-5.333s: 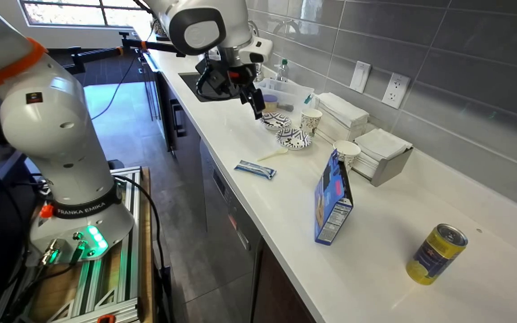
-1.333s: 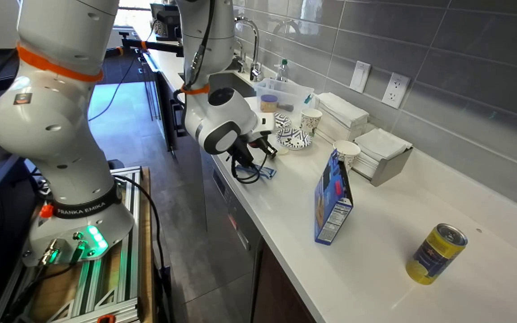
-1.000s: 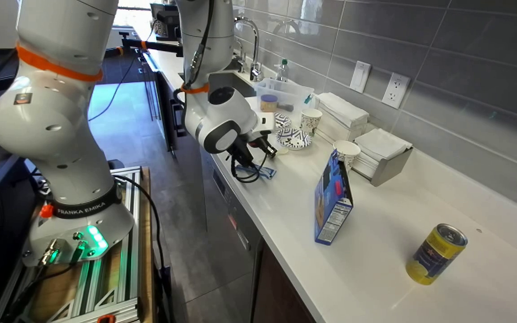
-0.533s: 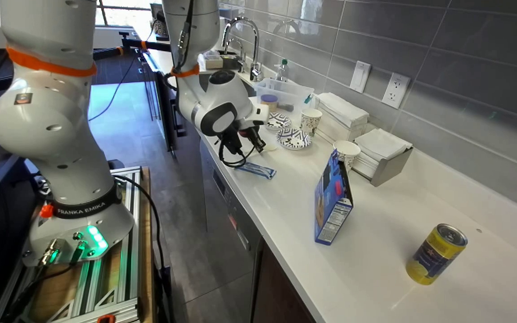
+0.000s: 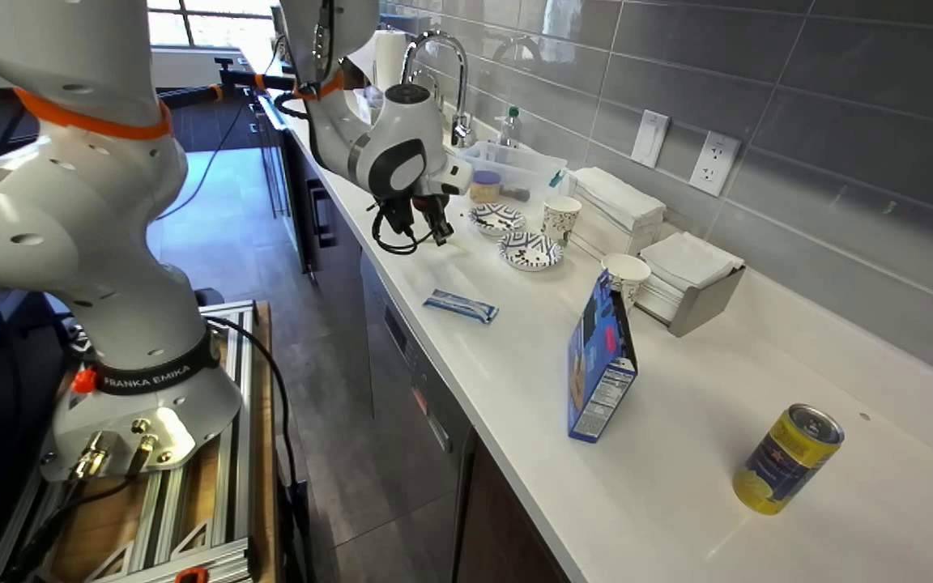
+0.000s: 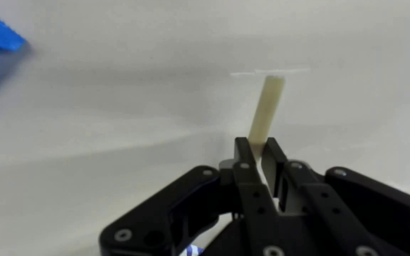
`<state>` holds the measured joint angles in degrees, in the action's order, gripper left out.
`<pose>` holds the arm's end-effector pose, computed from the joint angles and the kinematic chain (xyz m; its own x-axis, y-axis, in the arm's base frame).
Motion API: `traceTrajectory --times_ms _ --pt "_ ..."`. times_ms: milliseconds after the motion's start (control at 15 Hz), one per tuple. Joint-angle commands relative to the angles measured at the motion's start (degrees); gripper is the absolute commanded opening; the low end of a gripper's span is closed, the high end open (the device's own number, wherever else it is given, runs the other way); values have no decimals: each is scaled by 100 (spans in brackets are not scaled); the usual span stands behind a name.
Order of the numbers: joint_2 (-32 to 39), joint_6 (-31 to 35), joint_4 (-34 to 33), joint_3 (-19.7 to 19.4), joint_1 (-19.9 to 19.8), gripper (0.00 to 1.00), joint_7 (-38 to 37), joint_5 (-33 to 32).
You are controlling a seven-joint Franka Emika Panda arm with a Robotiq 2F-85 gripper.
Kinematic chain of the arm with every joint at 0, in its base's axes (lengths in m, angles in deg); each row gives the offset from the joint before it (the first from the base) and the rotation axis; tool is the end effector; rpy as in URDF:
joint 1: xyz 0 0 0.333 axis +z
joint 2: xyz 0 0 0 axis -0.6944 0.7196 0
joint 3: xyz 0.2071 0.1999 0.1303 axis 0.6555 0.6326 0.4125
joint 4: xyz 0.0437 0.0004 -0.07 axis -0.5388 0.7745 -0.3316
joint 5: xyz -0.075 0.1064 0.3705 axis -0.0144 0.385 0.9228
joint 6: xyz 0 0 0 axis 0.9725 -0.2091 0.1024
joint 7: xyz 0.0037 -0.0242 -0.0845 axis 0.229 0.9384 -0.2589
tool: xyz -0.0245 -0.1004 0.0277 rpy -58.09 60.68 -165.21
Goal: Use the white spoon to place some contents from the bowl on the left into the bowl on the right.
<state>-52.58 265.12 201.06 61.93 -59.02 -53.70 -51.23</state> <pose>0.4185 0.2216 0.2393 0.9379 0.0932 0.3342 0.1818 -0.9524 -0.2446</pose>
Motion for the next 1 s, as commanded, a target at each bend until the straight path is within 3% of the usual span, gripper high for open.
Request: traceTrajectory --times_ms 0,400,467,600,800,867,933 --pt "238 -613 -618 828 -962 3 437 55" --pt "737 -1848 -1601 1953 -1994 3 1939 132" --pt "318 -1559 -1329 1557 -1671 13 1343 24" --pt "494 -1717 -1507 1793 -1852 13 1665 38" --pt "636 -1719 -1550 1842 -1897 13 1787 38" --pt "655 -1719 -1551 1844 -1899 3 1800 38" --pt "742 -1736 -1611 1771 -1812 3 1822 -30"
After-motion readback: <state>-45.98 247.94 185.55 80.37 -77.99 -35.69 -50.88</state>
